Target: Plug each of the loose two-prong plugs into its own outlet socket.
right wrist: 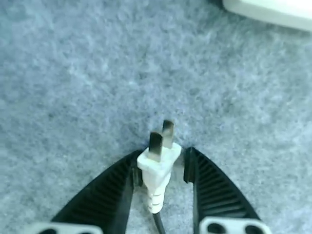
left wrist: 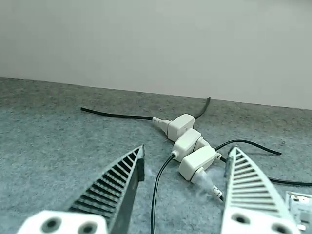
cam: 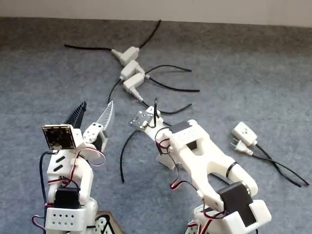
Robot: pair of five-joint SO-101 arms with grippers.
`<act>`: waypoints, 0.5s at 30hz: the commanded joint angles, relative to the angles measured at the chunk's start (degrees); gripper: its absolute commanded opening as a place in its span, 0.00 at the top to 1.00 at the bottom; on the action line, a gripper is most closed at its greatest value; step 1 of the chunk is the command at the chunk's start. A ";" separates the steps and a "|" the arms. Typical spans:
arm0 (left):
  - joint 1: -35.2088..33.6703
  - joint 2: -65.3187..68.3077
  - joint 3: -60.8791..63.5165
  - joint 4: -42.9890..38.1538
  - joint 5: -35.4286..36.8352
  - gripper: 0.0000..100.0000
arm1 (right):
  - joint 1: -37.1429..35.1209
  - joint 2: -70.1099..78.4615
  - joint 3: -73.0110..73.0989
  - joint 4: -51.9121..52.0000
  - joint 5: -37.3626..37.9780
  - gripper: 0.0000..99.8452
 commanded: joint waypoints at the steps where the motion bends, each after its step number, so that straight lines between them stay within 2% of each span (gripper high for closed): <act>1: 0.92 -0.48 1.01 -1.05 0.26 0.73 | 2.95 0.22 -0.31 0.48 0.26 0.84; 6: 0.92 -0.48 1.01 -1.05 0.26 0.73 | 7.52 0.31 -2.07 0.48 0.44 0.88; 13: 0.92 -0.48 1.01 -1.05 0.26 0.73 | 7.60 0.31 -2.07 0.48 2.90 0.89; 15: 1.01 -0.48 1.01 -1.05 0.26 0.73 | 7.60 0.22 -2.33 0.48 2.90 0.92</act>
